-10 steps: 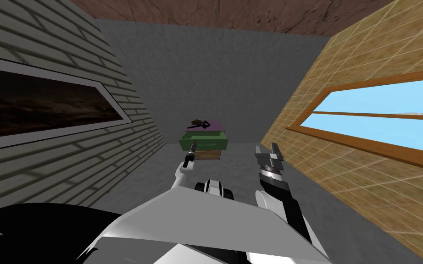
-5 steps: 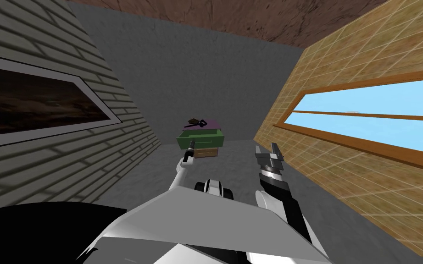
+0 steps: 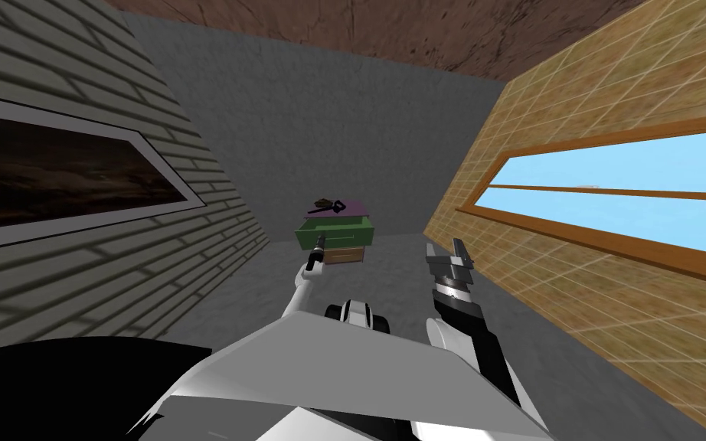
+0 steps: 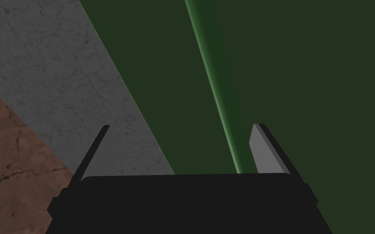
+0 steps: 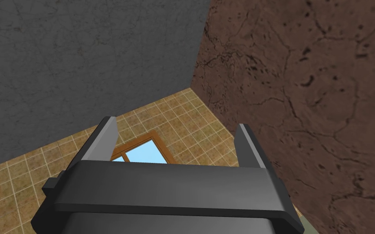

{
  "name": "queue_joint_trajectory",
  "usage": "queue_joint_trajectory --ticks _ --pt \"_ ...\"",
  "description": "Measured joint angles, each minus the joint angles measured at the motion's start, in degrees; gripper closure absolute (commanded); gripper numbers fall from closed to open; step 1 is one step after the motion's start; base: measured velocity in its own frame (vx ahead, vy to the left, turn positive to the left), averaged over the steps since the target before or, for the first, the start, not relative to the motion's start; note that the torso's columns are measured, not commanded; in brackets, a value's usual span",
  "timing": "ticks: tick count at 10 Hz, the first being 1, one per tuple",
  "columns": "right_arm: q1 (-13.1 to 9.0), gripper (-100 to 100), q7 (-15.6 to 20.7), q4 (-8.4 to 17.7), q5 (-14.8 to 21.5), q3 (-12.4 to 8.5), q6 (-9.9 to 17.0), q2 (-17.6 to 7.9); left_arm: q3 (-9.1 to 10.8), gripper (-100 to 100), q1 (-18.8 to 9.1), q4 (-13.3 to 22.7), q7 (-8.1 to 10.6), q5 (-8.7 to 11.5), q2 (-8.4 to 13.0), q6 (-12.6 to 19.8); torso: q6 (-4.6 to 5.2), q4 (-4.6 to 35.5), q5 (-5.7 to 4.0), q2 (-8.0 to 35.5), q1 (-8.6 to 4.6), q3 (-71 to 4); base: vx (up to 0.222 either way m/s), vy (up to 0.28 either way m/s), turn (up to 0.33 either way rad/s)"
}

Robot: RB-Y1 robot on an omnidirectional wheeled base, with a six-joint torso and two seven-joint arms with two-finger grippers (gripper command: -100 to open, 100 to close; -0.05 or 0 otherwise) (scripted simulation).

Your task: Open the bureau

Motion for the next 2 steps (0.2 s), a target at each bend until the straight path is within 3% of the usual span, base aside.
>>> queue_joint_trajectory --ticks 2 --pt "0.0 0 0.0 0.0 0.0 0.0 0.0 0.0 0.0 0 0.06 0.07 0.01 0.0 -0.02 0.06 0.0 -0.04 0.03 -0.06 0.02 -0.03 0.0 0.0 0.0"
